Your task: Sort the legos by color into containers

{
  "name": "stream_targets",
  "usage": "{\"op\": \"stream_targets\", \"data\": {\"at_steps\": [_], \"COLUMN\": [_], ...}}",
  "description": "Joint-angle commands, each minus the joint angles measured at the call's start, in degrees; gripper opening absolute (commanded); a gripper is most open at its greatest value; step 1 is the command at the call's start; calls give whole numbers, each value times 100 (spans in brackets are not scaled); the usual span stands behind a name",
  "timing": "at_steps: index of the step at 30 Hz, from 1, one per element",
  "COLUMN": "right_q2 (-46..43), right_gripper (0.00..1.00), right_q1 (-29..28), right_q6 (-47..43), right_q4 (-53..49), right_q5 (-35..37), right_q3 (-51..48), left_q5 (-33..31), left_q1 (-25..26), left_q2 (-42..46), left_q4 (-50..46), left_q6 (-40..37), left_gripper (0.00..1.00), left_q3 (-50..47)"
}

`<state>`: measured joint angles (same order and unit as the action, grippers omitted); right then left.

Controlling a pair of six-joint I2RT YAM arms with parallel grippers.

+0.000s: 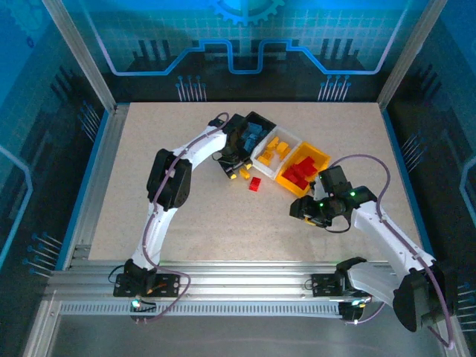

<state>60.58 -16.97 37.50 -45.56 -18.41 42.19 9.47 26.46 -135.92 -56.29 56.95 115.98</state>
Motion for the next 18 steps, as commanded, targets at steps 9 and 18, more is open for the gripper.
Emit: {"op": "stream_targets", "data": {"at_steps": [9, 18], "right_q2": [-101, -176], "right_gripper": [59, 59], "right_q1": [-69, -78], "right_q6": [56, 134], "right_q4": [-41, -23], "right_q5": [2, 10], "right_q3": [-53, -80], "left_q5": [250, 406], "left_q1": [-3, -107], "left_q2": [68, 565], "left_q4": [125, 534], "left_q6": [-96, -17], "left_gripper": [34, 27], "left_q3": [-459, -1099]}}
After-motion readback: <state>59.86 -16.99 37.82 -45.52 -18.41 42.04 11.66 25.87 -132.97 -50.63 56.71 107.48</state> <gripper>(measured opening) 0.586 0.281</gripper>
